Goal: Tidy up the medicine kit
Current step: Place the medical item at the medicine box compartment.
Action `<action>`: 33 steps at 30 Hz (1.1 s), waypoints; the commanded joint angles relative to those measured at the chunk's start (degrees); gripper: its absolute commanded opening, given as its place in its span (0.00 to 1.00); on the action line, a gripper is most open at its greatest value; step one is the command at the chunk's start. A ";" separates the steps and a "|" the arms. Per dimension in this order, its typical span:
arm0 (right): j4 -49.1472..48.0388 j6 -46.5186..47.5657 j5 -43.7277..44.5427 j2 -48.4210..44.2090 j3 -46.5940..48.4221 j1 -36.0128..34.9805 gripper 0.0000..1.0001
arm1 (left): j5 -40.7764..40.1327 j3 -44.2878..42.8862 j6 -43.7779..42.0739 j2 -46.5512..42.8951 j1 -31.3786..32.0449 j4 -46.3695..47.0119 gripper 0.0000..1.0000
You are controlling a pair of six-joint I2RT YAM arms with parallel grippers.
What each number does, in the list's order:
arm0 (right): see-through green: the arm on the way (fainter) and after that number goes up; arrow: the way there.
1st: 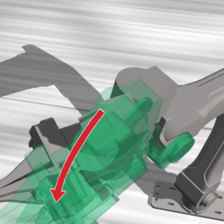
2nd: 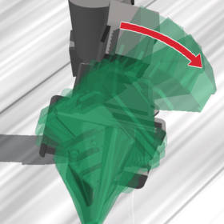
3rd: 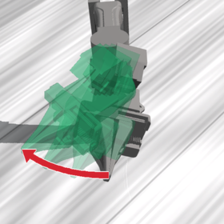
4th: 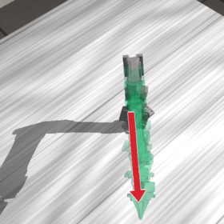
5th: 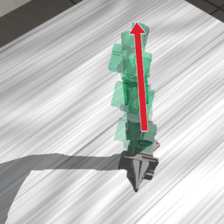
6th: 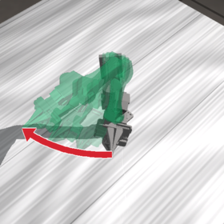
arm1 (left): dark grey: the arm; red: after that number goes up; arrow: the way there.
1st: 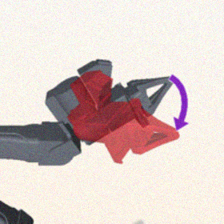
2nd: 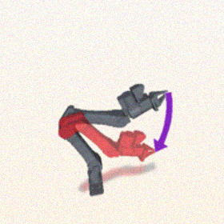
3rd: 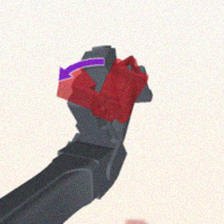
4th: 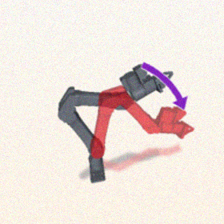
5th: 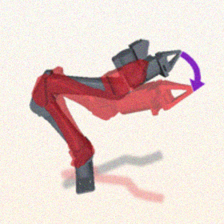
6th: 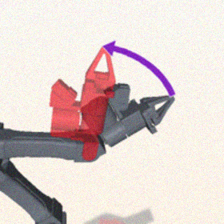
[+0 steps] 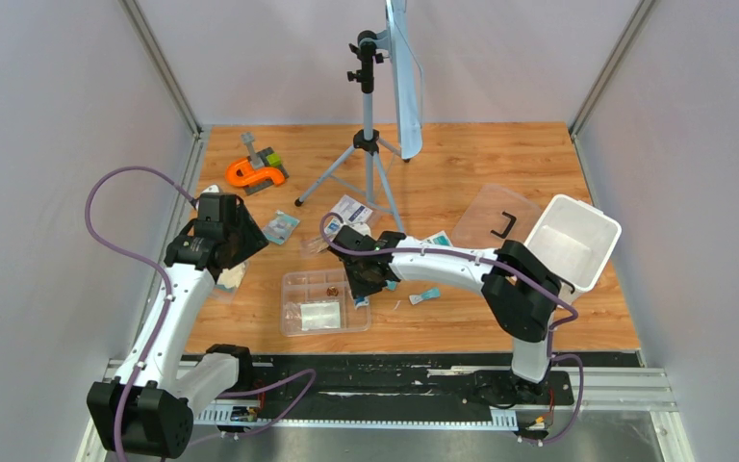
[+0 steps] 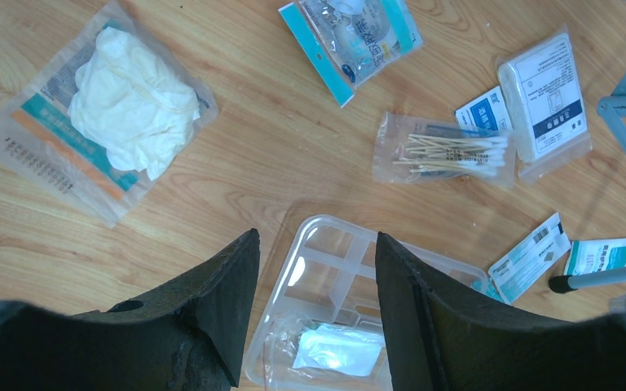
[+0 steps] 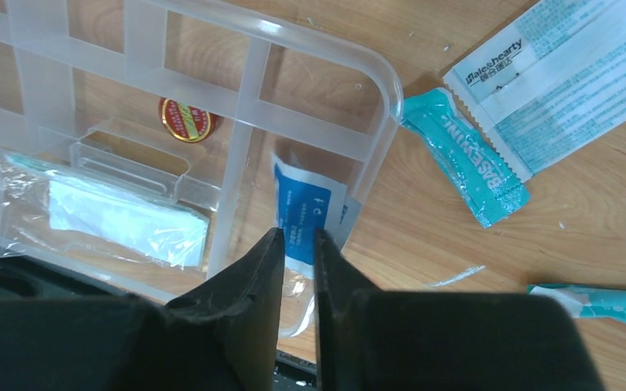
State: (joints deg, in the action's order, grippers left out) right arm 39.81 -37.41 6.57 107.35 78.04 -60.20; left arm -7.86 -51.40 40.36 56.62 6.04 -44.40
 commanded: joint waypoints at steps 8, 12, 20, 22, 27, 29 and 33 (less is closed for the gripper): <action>-1.58 0.40 -1.44 4.27 1.65 -0.26 0.17 | -0.66 -0.37 -0.58 -0.68 0.28 0.71 0.63; -1.70 0.81 -1.43 4.00 1.93 -0.27 0.17 | -0.66 -0.37 -0.68 -0.40 0.29 0.70 0.63; -1.62 1.35 0.60 0.57 2.10 -0.26 0.17 | -0.32 -0.67 -0.76 0.50 0.29 1.18 0.63; -1.56 1.35 2.24 -0.70 1.88 -0.26 0.17 | -0.24 -0.76 -0.80 0.68 0.34 1.22 0.63; -1.34 1.55 6.88 -3.21 1.21 -0.03 0.18 | -0.31 -0.91 -0.83 1.07 0.31 1.34 0.63; -1.22 1.43 7.83 -3.90 0.75 0.40 0.21 | -0.32 -0.83 -0.94 1.23 0.34 1.48 0.63; -1.00 0.72 8.60 -5.51 -0.92 2.33 0.26 | 0.17 -0.26 -1.80 2.01 0.33 1.66 0.63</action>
State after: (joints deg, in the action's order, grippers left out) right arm 39.57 -36.69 12.05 105.12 77.95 -59.55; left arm -7.79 -51.40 40.10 57.95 6.04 -44.29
